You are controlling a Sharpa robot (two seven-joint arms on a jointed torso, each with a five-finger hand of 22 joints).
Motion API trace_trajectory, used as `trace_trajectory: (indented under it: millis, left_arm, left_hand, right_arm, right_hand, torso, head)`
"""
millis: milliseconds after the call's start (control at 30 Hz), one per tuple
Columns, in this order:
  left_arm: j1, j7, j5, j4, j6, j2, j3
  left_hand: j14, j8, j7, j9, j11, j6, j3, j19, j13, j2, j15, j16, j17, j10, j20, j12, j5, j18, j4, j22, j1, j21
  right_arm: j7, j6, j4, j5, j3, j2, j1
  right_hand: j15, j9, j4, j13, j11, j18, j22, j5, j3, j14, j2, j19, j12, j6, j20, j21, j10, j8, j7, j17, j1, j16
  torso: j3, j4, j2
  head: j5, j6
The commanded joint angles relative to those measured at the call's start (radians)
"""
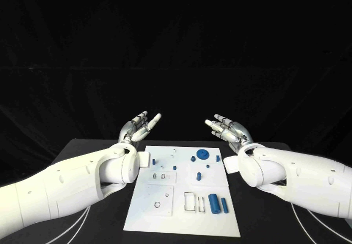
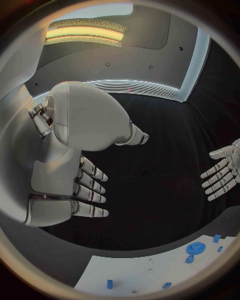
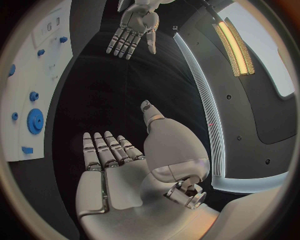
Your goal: Assemble the parts on the task board
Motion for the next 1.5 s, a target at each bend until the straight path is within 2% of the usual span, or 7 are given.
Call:
trace_trajectory:
  millis: [33, 233, 267, 400, 567, 1100, 1500]
  left_arm:
    - [0.002, -0.01, 0.003, 0.001, 0.053, 0.002, 0.001]
    - [0.002, -0.01, 0.003, 0.001, 0.053, 0.002, 0.001]
    - [0.004, -0.013, 0.006, 0.001, 0.082, -0.013, 0.001]
    - [0.008, -0.01, 0.006, 0.006, 0.098, -0.025, 0.001]
    - [0.016, -0.007, 0.005, 0.014, 0.11, -0.047, 0.001]
    - [0.039, -0.081, -0.033, 0.147, 0.21, -0.146, 0.008]
    - [0.057, -0.077, -0.07, 0.274, 0.265, -0.21, 0.016]
  left_hand:
    - [0.013, 0.007, 0.106, 0.002, 0.012, 0.015, 0.002, 0.006, 0.002, -0.002, 0.015, 0.006, 0.003, 0.009, 0.011, 0.005, 0.006, 0.016, 0.009, 0.002, 0.038, 0.006]
    - [0.109, 0.02, 0.129, 0.011, 0.038, 0.079, 0.023, 0.047, 0.011, 0.021, 0.037, 0.024, 0.014, 0.084, 0.012, 0.019, 0.006, 0.017, 0.007, 0.009, 0.066, 0.017]
    - [0.161, 0.026, 0.135, 0.014, 0.044, 0.108, 0.029, 0.08, 0.014, 0.026, 0.044, 0.036, 0.02, 0.118, 0.012, 0.025, 0.006, 0.019, 0.007, 0.013, 0.075, 0.026]
    - [0.512, 0.073, 0.133, 0.038, 0.05, 0.297, 0.052, 0.357, 0.044, 0.074, 0.019, 0.136, 0.064, 0.406, 0.009, 0.093, 0.003, 0.047, -0.005, 0.056, 0.112, 0.106]
    - [0.65, 0.134, 0.108, 0.063, 0.016, 0.547, 0.05, 0.471, 0.049, 0.101, -0.02, 0.182, 0.078, 0.601, 0.004, 0.132, 0.004, 0.095, -0.028, 0.072, 0.14, 0.158]
    - [0.977, 0.161, 0.053, 0.058, -0.076, 0.73, 0.032, 0.708, 0.076, 0.132, -0.132, 0.335, 0.168, 0.921, -0.057, 0.196, 0.006, 0.14, -0.123, 0.116, 0.224, 0.287]
    - [1.004, 0.149, 0.047, 0.053, -0.083, 0.747, 0.027, 0.76, 0.075, 0.133, -0.143, 0.368, 0.199, 0.947, -0.087, 0.174, 0.006, 0.138, -0.126, 0.123, 0.226, 0.312]
  right_arm:
    - [-0.077, 0.176, -0.013, -0.088, -0.011, 0.003, 0.015]
    - [-0.093, 0.209, -0.021, -0.101, -0.021, 0.004, 0.026]
    - [-0.057, 0.109, -0.033, -0.313, -0.018, 0.001, 0.027]
    - [-0.058, 0.074, -0.045, -0.395, -0.016, 0.002, 0.029]
    - [-0.085, 0.044, -0.056, -0.486, -0.014, 0.0, 0.034]
    - [-0.248, 0.137, -0.03, -0.903, -0.005, -0.036, 0.077]
    - [-0.446, 0.166, -0.031, -1.314, -0.004, -0.021, 0.119]
  right_hand:
    - [0.019, 0.008, -0.037, 0.008, 0.015, 0.011, 0.014, 0.005, 0.014, 0.079, -0.003, 0.056, 0.015, 0.064, 0.015, 0.028, 0.077, 0.016, 0.157, 0.008, 0.088, 0.016]
    - [-0.005, 0.031, -0.115, 0.03, 0.0, 0.037, 0.05, -0.004, 0.031, 0.36, -0.018, 0.239, 0.062, 0.292, 0.013, 0.104, 0.378, 0.06, 0.149, 0.029, 0.186, 0.064]
    - [-0.011, 0.033, -0.124, 0.032, -0.005, 0.043, 0.056, -0.005, 0.034, 0.406, -0.019, 0.268, 0.072, 0.333, 0.013, 0.117, 0.441, 0.067, 0.146, 0.03, 0.196, 0.07]
    - [-0.031, 0.037, -0.155, 0.033, -0.024, 0.064, 0.077, 0.001, 0.047, 0.561, -0.018, 0.39, 0.086, 0.465, 0.012, 0.17, 0.565, 0.082, 0.131, 0.035, 0.222, 0.085]
    - [-0.052, 0.038, -0.178, 0.031, -0.039, 0.084, 0.084, 0.01, 0.066, 0.639, -0.02, 0.443, 0.082, 0.588, 0.012, 0.2, 0.628, 0.088, 0.117, 0.035, 0.223, 0.085]
    - [-0.164, 0.045, -0.244, 0.048, -0.124, 0.1, 0.145, 0.019, 0.192, 1.0, -0.061, 0.705, 0.077, 0.782, -0.083, 0.364, 0.896, 0.094, 0.059, 0.085, 0.169, 0.144]
    - [-0.251, 0.045, -0.222, 0.087, -0.167, 0.097, 0.288, 0.024, 0.186, 1.26, -0.126, 0.946, 0.053, 0.834, -0.186, 0.614, 0.955, 0.081, 0.02, 0.349, 0.148, 0.476]
  torso:
    - [0.0, 0.0004, 0.0]
    - [0.0, 0.0004, 0.0]
    - [-0.0017, -0.001, 0.002]
    - [-0.0026, -0.0043, 0.006]
    - [-0.003, -0.0096, 0.019]
    - [-0.0069, 0.0087, 0.097]
    - [-0.0149, 0.0207, 0.172]
  head:
    - [0.0, 0.0]
    - [0.0, 0.0]
    - [-0.002, -0.004]
    - [-0.002, -0.004]
    - [-0.003, -0.002]
    - [-0.029, 0.016]
    - [-0.047, 0.042]
